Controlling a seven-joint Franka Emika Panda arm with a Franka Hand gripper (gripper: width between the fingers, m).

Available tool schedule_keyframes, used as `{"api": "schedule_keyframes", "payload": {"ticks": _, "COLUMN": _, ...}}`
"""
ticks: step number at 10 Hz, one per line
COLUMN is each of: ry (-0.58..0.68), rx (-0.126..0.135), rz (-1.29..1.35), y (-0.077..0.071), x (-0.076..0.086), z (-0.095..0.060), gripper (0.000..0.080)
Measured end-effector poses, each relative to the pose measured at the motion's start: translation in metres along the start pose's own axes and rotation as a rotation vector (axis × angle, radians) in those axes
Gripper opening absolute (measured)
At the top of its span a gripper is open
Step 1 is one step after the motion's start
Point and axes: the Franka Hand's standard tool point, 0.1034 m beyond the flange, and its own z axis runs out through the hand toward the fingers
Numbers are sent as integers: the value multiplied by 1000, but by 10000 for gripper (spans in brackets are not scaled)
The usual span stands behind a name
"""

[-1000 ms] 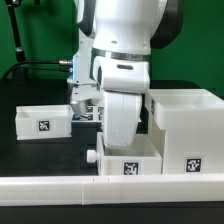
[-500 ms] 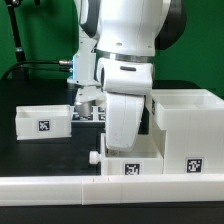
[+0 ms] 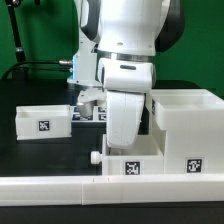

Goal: Assemble drawer

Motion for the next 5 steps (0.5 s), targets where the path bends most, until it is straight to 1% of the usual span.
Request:
{"api": "schedule_keyframes", "payload": {"ticks": 3, "ry": -1, "rx": 5, "rz": 20, "y": -2, "x": 3, "z": 0, "gripper": 42}}
{"api": "schedule_keyframes", "payload": {"ticks": 5, "ry": -2, "rx": 4, "rz": 24, "y": -1, "x": 1, "z": 0, "gripper": 42}}
